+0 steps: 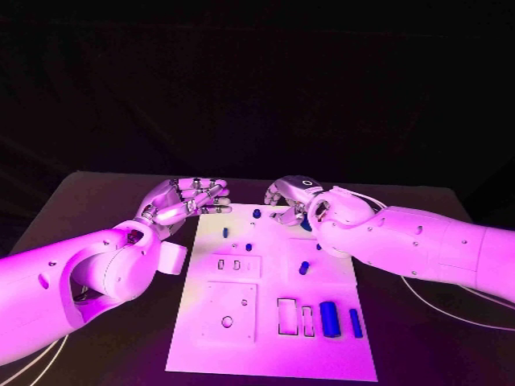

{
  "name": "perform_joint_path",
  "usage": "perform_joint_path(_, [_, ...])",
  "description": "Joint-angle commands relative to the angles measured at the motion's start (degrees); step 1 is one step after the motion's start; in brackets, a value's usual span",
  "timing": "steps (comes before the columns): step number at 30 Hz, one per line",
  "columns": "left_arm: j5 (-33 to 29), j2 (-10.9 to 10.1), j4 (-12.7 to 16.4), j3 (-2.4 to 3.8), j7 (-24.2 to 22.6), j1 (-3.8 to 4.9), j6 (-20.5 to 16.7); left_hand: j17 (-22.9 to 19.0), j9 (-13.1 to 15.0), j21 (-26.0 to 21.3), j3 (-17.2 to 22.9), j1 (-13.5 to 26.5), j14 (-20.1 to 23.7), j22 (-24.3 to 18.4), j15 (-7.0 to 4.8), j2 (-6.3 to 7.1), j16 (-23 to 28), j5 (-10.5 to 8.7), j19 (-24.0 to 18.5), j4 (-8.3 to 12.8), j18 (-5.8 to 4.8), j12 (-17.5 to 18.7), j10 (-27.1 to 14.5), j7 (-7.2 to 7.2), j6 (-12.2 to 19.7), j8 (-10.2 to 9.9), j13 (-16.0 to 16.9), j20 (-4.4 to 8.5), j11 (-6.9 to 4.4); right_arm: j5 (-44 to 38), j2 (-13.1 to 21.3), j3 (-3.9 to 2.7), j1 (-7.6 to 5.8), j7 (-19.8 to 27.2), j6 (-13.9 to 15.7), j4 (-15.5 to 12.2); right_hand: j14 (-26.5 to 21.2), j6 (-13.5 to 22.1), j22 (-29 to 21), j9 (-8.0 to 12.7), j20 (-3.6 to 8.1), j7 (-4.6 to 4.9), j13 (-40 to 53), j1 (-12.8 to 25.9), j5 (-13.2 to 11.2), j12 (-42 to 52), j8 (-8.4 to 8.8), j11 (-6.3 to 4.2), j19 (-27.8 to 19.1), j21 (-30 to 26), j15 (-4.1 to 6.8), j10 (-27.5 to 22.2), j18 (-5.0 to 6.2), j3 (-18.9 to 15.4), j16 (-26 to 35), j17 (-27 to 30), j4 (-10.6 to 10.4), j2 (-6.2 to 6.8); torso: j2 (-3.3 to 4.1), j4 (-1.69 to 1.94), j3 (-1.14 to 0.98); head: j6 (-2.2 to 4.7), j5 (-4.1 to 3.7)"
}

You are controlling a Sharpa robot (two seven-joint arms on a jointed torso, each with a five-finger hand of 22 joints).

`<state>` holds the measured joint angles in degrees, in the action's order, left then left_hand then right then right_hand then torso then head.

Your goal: Assemble the parts on the task board

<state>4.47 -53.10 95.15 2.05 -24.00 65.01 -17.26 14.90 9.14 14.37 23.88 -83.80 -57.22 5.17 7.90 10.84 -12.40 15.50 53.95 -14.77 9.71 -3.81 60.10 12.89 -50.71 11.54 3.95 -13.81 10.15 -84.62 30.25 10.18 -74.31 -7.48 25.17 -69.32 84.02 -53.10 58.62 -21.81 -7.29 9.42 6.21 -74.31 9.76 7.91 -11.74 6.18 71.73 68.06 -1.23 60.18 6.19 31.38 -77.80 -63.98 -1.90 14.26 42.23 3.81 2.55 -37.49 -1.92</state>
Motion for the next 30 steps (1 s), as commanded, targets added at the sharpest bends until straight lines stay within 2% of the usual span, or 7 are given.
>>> perform_joint_path(1, [-0.2, -0.1, 0.0, 0.07, -0.3, 0.10, 1.1, 0.1, 0.1, -0.3, 0.3, 0.0, 0.2, -0.1, 0.00, 0.24, 0.2, -0.32, -0.4, -0.1, 0.74, 0.1, -0.1, 0.67, 0.3, -0.2, 0.0, -0.09, 0.25, 3.3, 3.5, -0.15, -0.55, 0.6, 3.2, -3.7, 1.0, -0.5, 1.9, -0.1, 0.11, 0.00, 0.7, -0.5, -0.1, 2.2, -0.08, -0.33, 1.5, 1.4, 0.07, 2.2, 0.13, -0.4, -0.8, -1.1, -0.2, -0.12, -0.12, -0.52, -0.14, 0.11, 0.11])
perform_joint_path(9, [-0.2, -0.4, -0.2, 0.06, -0.4, 0.10, 1.1, 0.1, 0.1, -0.3, 0.3, 0.0, 0.3, -0.1, 0.02, 0.27, 0.2, -0.33, -0.5, -0.1, 0.74, 0.1, -0.1, 0.69, 0.3, -0.3, 0.0, -0.12, 0.27, 13.9, 12.2, -0.44, -1.55, 0.9, 0.2, -10.9, 1.6, 0.2, 5.3, -0.5, 2.01, -1.10, 8.8, 0.3, -0.2, 16.0, 0.84, -2.93, 3.5, 3.4, 2.20, 12.9, -0.50, -4.9, -2.2, -3.0, -1.2, 1.36, -0.28, -1.26, -0.57, 0.21, 0.10])
perform_joint_path(11, [-0.2, -0.4, -0.3, 0.06, -0.4, 0.10, 1.2, 0.1, 0.1, -0.3, 0.3, 0.0, 0.3, -0.1, 0.02, 0.27, 0.2, -0.33, -0.5, -0.1, 0.74, 0.1, -0.1, 0.69, 0.3, -0.3, 0.0, -0.12, 0.27, 15.0, 13.1, -0.46, -1.63, 0.6, -1.4, -11.3, 2.6, 1.1, 7.7, -1.2, 2.08, -1.49, 21.2, -1.1, 0.2, 30.5, 0.57, -2.95, 4.8, 4.9, 2.31, 7.1, -1.04, -9.4, -4.8, -7.6, -1.7, 0.59, -0.28, -1.31, -0.64, 0.22, 0.09])
perform_joint_path(12, [-0.2, -0.4, -0.3, 0.06, -0.4, 0.10, 1.2, 0.1, 0.1, -0.3, 0.3, 0.0, 0.3, -0.1, 0.02, 0.27, 0.2, -0.33, -0.5, -0.1, 0.74, 0.1, -0.1, 0.69, 0.3, -0.3, 0.0, -0.12, 0.27, 15.3, 13.5, -0.46, -1.65, 0.5, -2.2, -11.4, 3.4, 2.0, 9.6, -1.8, 1.88, -1.13, 38.6, -1.6, 0.3, 47.7, -0.15, -2.21, 5.8, 6.1, 1.66, 4.6, -1.25, -12.8, -7.1, -12.2, -3.1, -0.13, -0.27, -1.34, -0.69, 0.23, 0.12])
perform_joint_path(14, [-0.2, -0.4, -0.4, 0.06, -0.4, 0.09, 1.2, 0.1, 0.1, -0.3, 0.3, 0.0, 0.3, -0.1, 0.02, 0.27, 0.2, -0.33, -0.5, -0.1, 0.74, 0.1, -0.1, 0.69, 0.3, -0.3, 0.0, -0.12, 0.27, 15.8, 14.4, -0.47, -1.70, -0.1, -4.0, -11.5, 4.5, 3.0, 13.0, -2.4, 1.31, -0.46, 54.7, -1.8, 0.1, 62.0, -1.01, -1.92, 7.5, 8.4, 1.16, 10.6, -1.94, -16.0, -9.7, -18.8, -5.1, -1.15, -0.24, -1.33, -0.80, 0.18, 0.16])
perform_joint_path(21, [-0.1, -0.3, -0.6, 0.06, -0.3, 0.09, 1.2, 0.1, 0.1, -0.3, 0.3, 0.0, 0.3, -0.1, 0.02, 0.27, 0.2, -0.33, -0.5, -0.1, 0.74, 0.1, -0.1, 0.69, 0.3, -0.3, 0.0, -0.12, 0.27, 16.2, 14.6, -0.48, -1.64, -1.2, -6.3, -9.9, 5.1, 4.6, 16.6, -3.2, 0.65, 0.08, 67.4, -4.1, 0.2, 71.9, -2.55, -1.37, 9.3, 10.9, 0.60, 16.7, -2.63, -22.1, -11.0, -22.1, -8.6, -2.48, -0.20, -1.20, -0.70, 0.17, -0.03])
perform_joint_path(30, [-0.1, -0.2, -0.7, 0.06, -0.3, 0.09, 1.3, 0.2, 0.1, -0.3, 0.3, 0.0, 0.3, -0.1, 0.03, 0.28, 0.3, -0.33, -0.5, 0.0, 0.74, 0.1, -0.1, 0.68, 0.4, -0.3, 0.0, -0.13, 0.27, 16.2, 12.8, -0.46, -1.12, -1.8, -8.0, -6.9, 5.2, 5.1, 17.3, -3.3, 0.54, 0.18, 69.2, -4.8, 0.2, 73.1, -2.76, -1.25, 9.6, 11.3, 0.48, 17.7, -2.75, -23.2, -11.2, -22.6, -9.5, -2.88, -0.20, -0.94, -0.57, -0.18, -0.01])
